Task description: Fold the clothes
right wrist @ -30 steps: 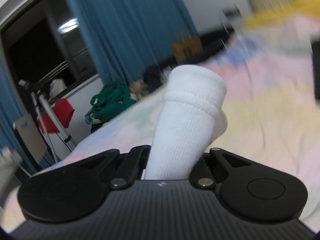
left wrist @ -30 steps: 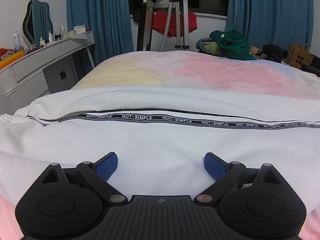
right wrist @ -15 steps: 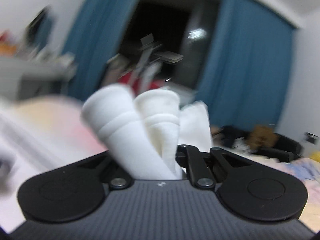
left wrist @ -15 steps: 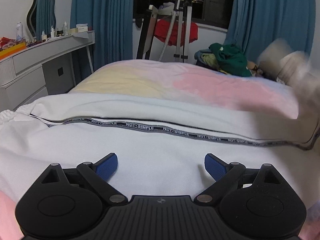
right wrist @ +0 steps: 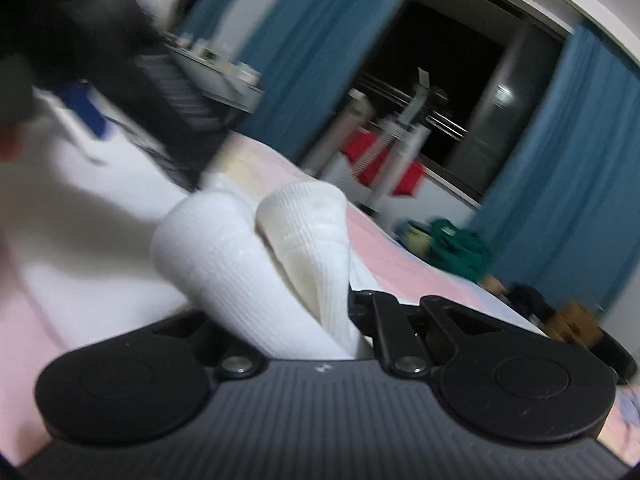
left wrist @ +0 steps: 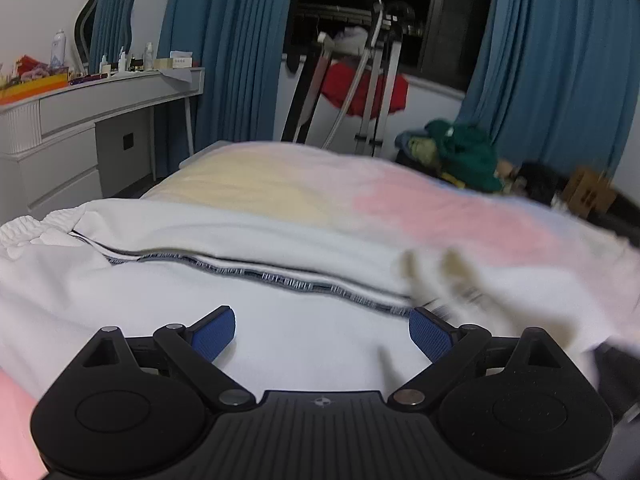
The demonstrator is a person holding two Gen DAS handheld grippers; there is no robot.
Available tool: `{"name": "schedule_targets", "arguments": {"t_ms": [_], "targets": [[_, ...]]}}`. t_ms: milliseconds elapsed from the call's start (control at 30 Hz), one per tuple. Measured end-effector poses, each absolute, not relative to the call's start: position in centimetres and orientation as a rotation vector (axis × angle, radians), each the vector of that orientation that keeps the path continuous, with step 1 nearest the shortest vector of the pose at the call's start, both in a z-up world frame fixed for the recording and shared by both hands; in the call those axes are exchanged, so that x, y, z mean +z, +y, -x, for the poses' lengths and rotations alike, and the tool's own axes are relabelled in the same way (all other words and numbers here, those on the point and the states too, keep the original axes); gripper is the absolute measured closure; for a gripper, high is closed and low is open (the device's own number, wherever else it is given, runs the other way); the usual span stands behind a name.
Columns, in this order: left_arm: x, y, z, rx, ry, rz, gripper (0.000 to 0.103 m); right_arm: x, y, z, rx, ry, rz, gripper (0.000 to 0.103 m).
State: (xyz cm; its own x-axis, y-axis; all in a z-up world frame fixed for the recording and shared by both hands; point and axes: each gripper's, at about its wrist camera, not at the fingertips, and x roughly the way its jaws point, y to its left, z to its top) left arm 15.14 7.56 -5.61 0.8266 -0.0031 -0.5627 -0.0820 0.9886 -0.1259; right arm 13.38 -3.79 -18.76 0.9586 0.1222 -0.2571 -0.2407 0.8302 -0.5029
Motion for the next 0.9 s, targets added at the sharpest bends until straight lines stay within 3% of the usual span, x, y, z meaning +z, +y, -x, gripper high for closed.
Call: {"name": "schedule_targets", "arguments": {"t_ms": [167, 233, 300, 400, 700, 900], "targets": [[-5.1, 7.7, -14.9, 0.022, 0.577, 0.176, 0.008, -19.1, -2.8, -13.0, 0.257, 0.266, 0.554, 0.090], [-5.2, 7.4, -14.9, 0.004, 0.576, 0.167, 0.008, -18.4, -3.0, -12.8, 0.292, 0.302, 0.509, 0.084], [-5.1, 6.9, -14.7, -0.016, 0.566, 0.147, 0.008, -17.3, -3.4, -12.5, 0.362, 0.351, 0.437, 0.061], [-5.1, 6.1, -14.3, -0.045, 0.551, 0.115, 0.008, -16.1, -4.7, -10.8, 0.465, 0.417, 0.350, 0.035], [-5.1, 3.7, -13.2, -0.136, 0.510, 0.021, 0.008, -11.4, -12.1, -7.0, 0.370, 0.515, -0.090, 0.034], [-6.9, 1.7, -13.0, -0.149, 0.536, -0.083, 0.008, -13.2, -15.1, -9.0, 0.095, 0.538, -0.084, 0.034]]}}
